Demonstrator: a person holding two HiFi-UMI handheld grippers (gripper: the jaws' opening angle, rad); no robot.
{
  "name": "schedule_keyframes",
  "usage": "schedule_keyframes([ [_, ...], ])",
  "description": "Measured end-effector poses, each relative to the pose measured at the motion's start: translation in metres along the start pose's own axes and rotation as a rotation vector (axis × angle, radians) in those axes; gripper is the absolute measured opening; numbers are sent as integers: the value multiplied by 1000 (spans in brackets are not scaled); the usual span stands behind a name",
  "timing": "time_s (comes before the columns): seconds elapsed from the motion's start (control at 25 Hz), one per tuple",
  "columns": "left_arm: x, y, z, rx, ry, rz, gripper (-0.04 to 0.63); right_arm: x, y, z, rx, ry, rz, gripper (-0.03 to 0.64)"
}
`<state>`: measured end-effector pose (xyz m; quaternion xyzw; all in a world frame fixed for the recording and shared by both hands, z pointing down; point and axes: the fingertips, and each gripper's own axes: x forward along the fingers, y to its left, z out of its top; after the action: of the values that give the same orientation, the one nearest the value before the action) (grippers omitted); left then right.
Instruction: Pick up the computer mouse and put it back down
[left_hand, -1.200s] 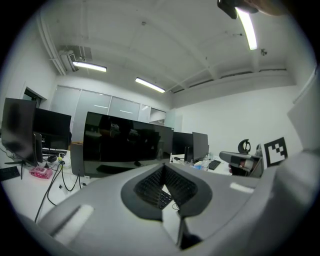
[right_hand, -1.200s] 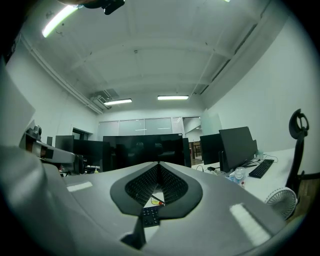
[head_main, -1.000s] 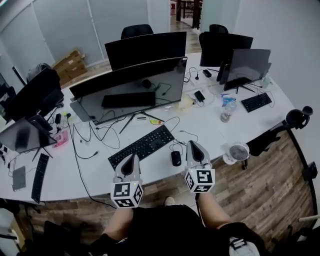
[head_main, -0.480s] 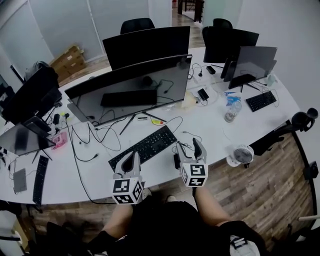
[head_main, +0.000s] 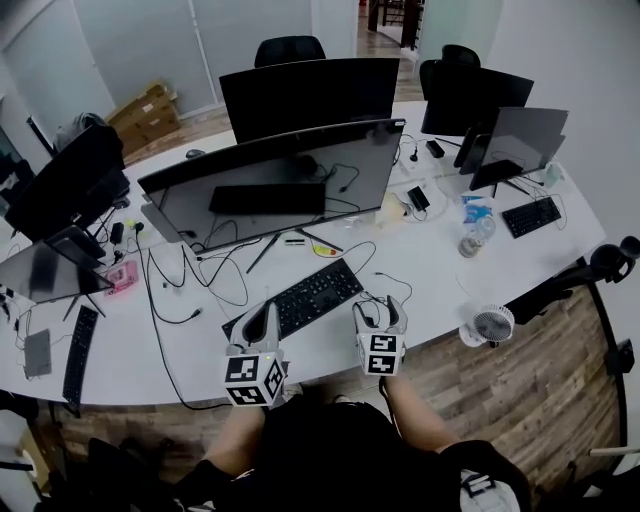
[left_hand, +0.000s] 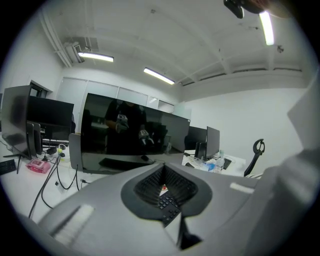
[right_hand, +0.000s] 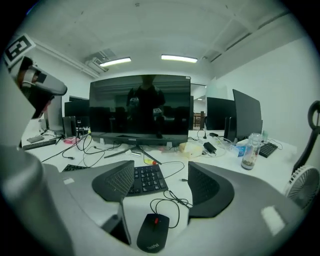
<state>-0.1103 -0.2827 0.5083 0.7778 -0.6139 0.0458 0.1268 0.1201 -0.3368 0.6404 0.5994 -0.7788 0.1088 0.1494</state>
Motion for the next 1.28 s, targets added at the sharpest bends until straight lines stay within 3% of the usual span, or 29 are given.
schedule_keyframes([
  [0.28, 4, 13, -5, -11, 20, 20, 54, 24, -1, -63, -11, 145, -6, 322],
  [0.88, 9, 35, -13, -37, 53, 38, 54, 40, 3, -141, 50, 389, -24, 353],
  [1.2, 13, 38, -14, -46, 55, 27, 53, 37, 14, -164, 53, 501, 29, 344],
  [1.28, 14, 39, -12, -44, 52, 23, 53, 39, 18, -173, 72, 521, 47, 288],
])
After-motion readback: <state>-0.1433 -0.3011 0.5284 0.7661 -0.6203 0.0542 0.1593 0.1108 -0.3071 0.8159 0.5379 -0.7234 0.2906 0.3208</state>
